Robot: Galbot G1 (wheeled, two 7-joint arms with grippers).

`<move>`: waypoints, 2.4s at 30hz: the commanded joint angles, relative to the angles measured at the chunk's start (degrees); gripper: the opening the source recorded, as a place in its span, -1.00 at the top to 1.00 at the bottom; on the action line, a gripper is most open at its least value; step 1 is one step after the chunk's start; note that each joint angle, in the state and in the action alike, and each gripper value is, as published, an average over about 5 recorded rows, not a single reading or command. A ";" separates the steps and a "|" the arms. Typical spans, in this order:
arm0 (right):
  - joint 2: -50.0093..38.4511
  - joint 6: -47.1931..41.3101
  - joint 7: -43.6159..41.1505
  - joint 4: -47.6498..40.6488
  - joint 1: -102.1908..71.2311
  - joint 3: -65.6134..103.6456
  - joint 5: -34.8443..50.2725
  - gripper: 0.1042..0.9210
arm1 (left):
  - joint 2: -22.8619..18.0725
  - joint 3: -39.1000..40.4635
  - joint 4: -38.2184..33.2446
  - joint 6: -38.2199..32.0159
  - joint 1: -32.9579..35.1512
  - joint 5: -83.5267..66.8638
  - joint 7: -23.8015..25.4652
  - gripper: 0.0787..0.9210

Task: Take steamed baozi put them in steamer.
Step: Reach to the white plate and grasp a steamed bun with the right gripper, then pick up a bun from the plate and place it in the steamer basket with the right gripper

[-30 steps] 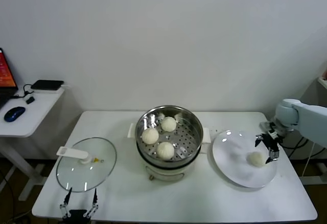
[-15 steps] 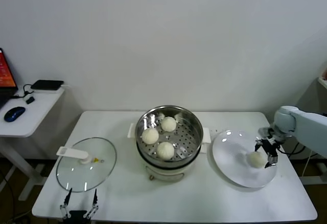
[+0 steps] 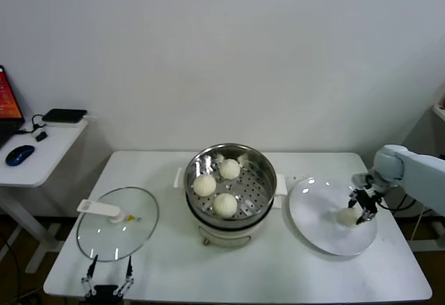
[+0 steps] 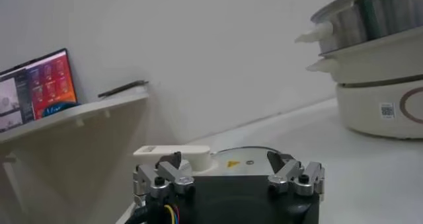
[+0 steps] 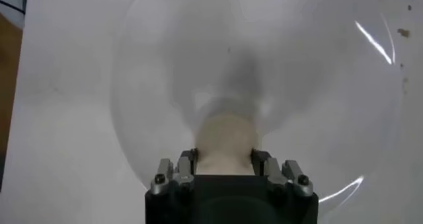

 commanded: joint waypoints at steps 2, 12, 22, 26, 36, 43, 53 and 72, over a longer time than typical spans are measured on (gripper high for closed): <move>-0.84 -1.00 0.36 8.93 16.38 -13.65 7.07 -0.12 | -2.80 0.19 -0.54 0.21 0.03 -0.08 0.06 -0.77; 6.45 -9.39 1.27 25.13 47.64 -34.90 26.56 -0.14 | -2.31 0.68 -1.44 0.34 0.21 -0.29 0.24 -0.77; 14.17 -16.56 3.20 32.21 53.35 -31.26 38.47 -0.14 | -1.70 1.06 -1.63 0.15 -0.18 0.19 0.29 -0.77; 16.04 -18.77 5.44 32.60 49.03 -27.16 38.46 -0.14 | -1.67 1.25 -1.60 0.13 -0.38 0.15 0.31 -0.77; 22.06 -21.74 9.60 27.60 35.72 -19.65 36.30 -0.14 | -0.88 0.78 -1.06 0.28 -0.93 -0.39 0.36 -0.77; 25.37 -21.94 10.48 23.74 30.66 -18.20 32.55 -0.14 | -0.55 0.50 -0.36 0.29 -1.43 -0.77 0.39 -0.77; 26.60 -21.80 10.60 19.99 25.89 -17.37 28.79 -0.14 | -0.42 0.30 0.28 0.21 -1.64 -0.96 0.38 -0.77; 26.57 -21.92 11.47 19.30 23.51 -14.67 27.64 -0.41 | -0.75 0.15 -0.37 -0.02 -1.04 -0.92 0.33 -0.77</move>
